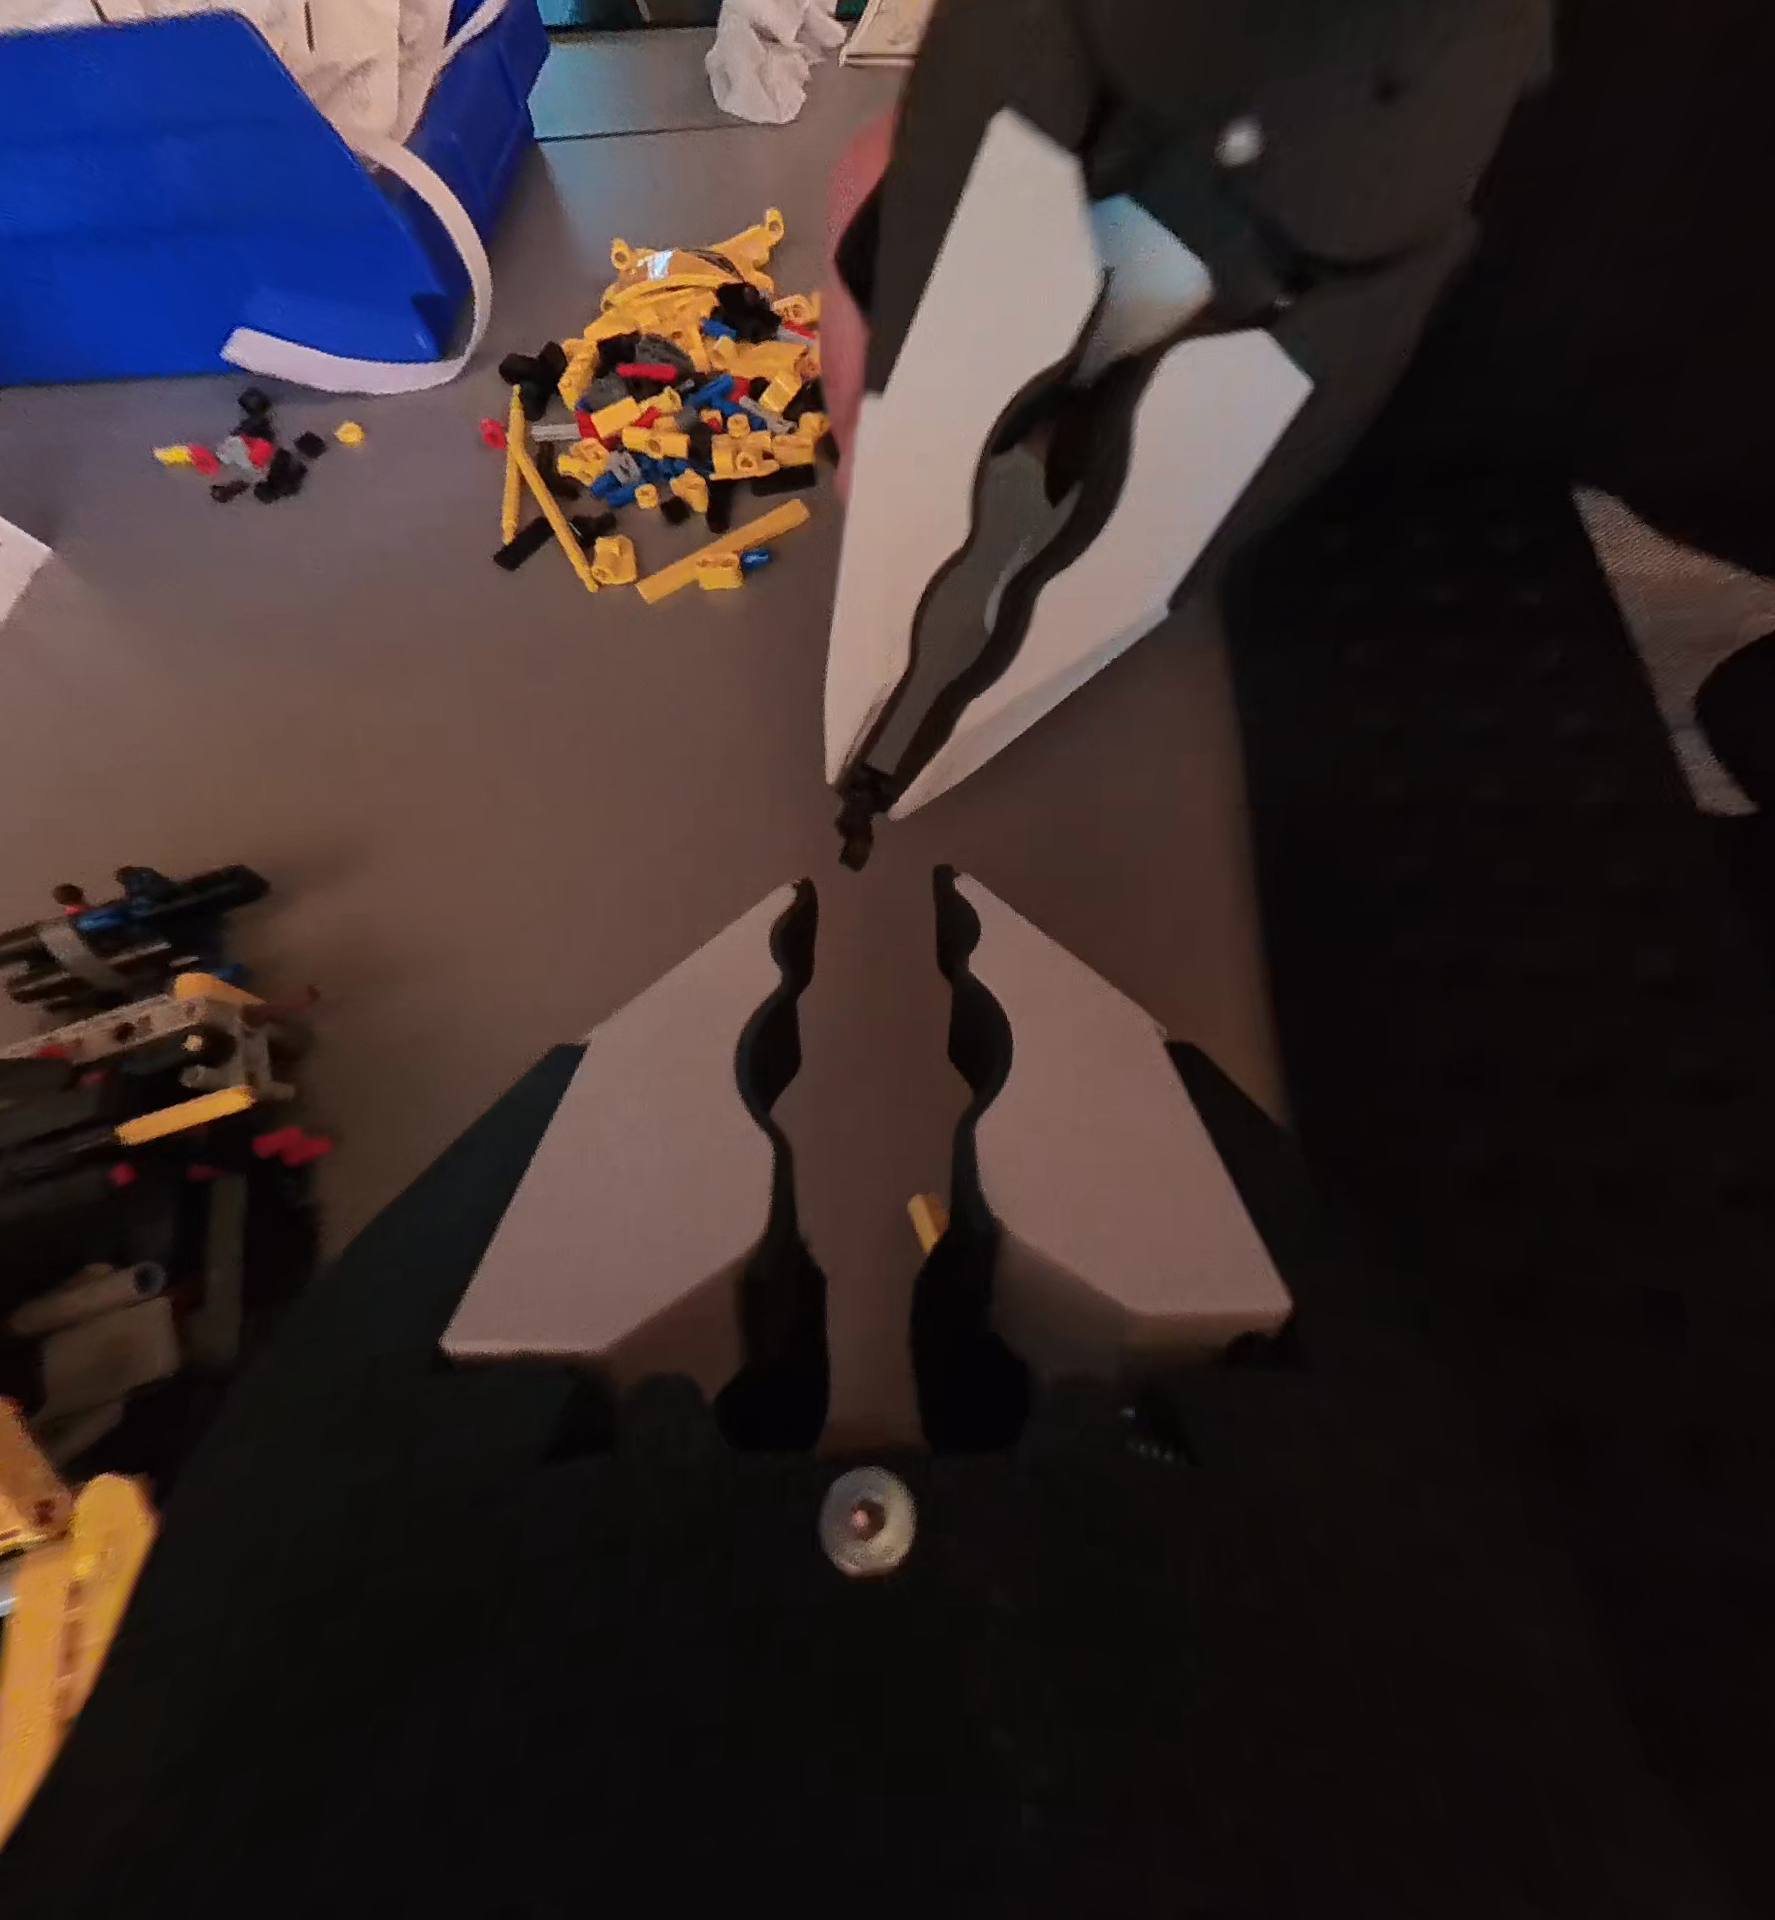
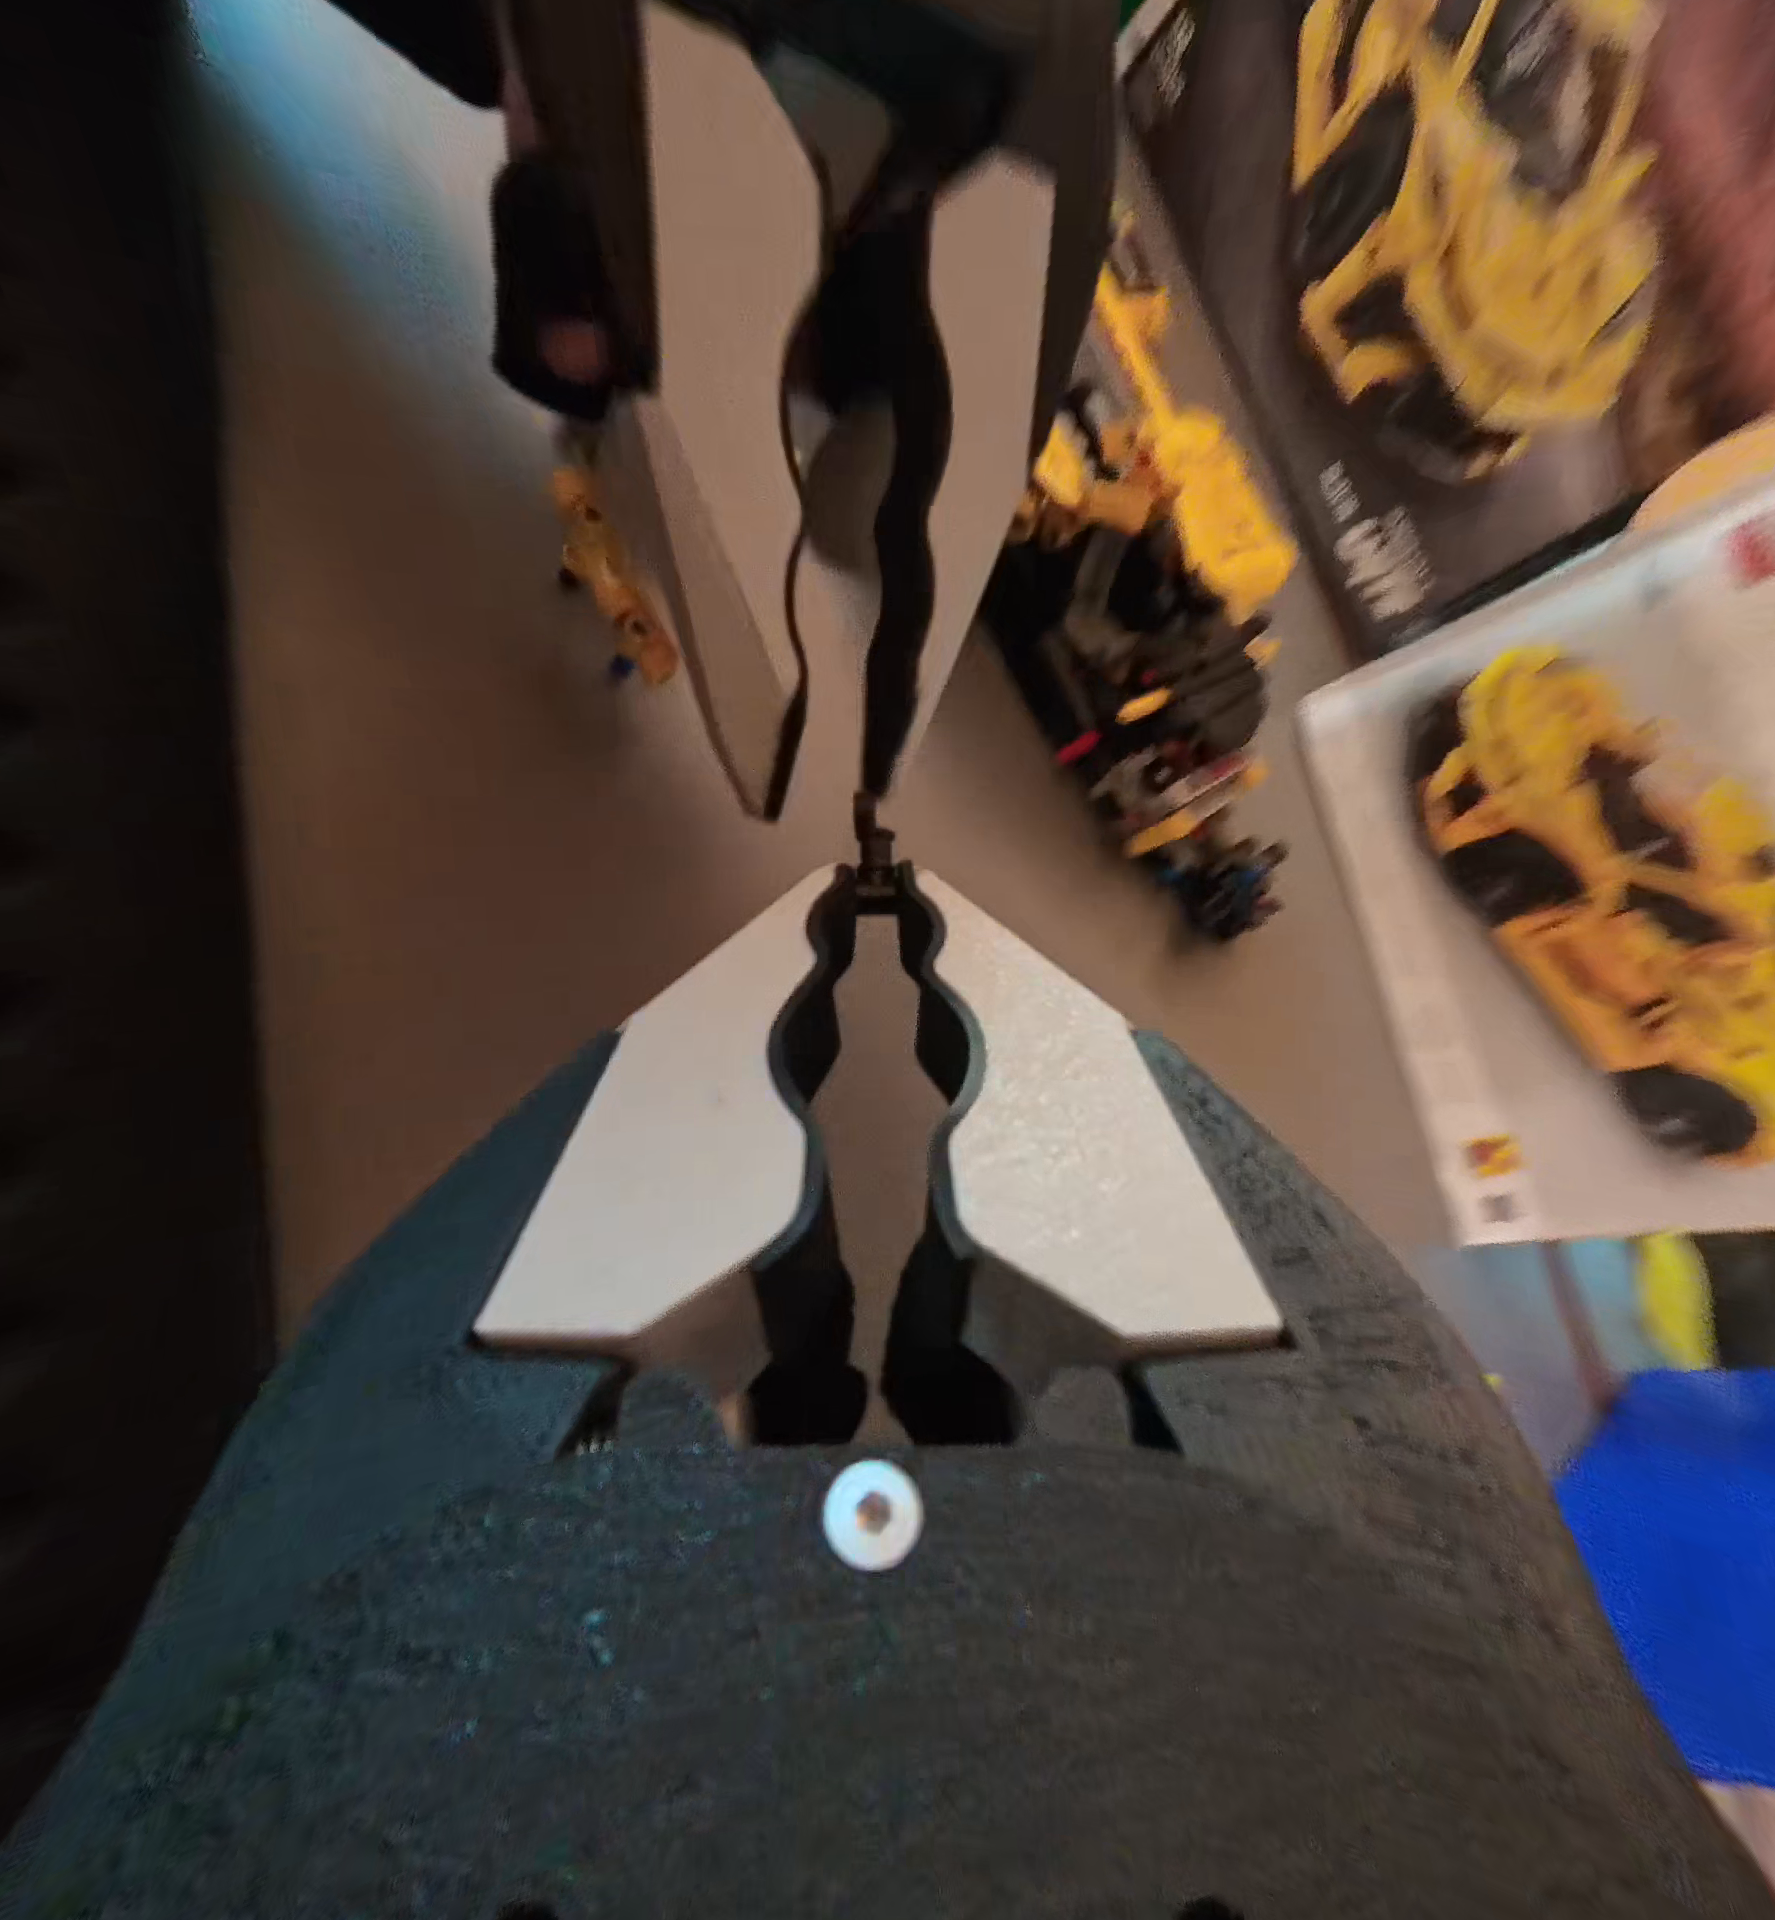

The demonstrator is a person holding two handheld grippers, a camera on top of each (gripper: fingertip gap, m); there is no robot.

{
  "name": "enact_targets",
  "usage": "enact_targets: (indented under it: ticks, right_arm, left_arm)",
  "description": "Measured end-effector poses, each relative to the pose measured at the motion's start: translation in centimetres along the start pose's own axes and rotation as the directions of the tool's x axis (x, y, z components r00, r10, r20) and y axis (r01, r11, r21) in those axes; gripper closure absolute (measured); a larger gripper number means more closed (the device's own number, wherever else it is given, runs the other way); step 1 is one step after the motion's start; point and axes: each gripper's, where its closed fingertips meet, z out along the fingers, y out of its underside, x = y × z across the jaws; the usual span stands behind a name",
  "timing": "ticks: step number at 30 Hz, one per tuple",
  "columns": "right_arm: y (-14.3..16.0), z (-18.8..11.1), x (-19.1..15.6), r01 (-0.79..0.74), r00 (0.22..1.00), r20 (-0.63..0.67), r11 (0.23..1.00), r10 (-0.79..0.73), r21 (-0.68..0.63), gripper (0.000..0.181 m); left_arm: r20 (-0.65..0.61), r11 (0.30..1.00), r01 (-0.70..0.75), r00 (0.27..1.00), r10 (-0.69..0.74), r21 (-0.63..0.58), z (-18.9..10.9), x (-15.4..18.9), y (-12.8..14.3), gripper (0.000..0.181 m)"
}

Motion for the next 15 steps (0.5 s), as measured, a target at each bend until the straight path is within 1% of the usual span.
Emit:
enact_targets:
  ticks: [2, 5, 8, 11, 15]
  right_arm:
    - [-1.4, -0.3, 0.3, 0.093, 0.994, -0.051, 0.996, -0.093, 0.013, 0.174]
    - [-2.8, -0.6, 0.5, 0.200, 0.974, -0.107, 0.980, -0.197, 0.013, 0.174]
    - [-3.6, -0.9, 0.8, 0.226, 0.966, -0.137, 0.974, -0.221, 0.025, 0.174]
    - [-4.1, -1.4, 1.1, 0.242, 0.959, -0.164, 0.969, -0.231, 0.045, 0.174]
    - [-4.5, -2.1, 1.5, 0.266, 0.948, -0.195, 0.963, -0.253, 0.042, 0.174]
  left_arm:
    - [-0.086, 0.994, 0.104, 0.991, -0.101, 0.034, -0.2, 0.5, -0.5, 0.159]
    - [-0.217, 0.963, 0.242, 0.953, -0.213, 0.118, -1.1, 1.1, -2.0, 0.158]
    - [-0.302, 0.928, 0.342, 0.909, -0.287, 0.146, -1.7, 1.2, -2.8, 0.163]
    - [-0.369, 0.895, 0.413, 0.869, -0.330, 0.171, -2.3, 1.3, -3.5, 0.168]
    - [-0.475, 0.821, 0.532, 0.788, -0.391, 0.207, -3.2, 1.1, -4.6, 0.168]
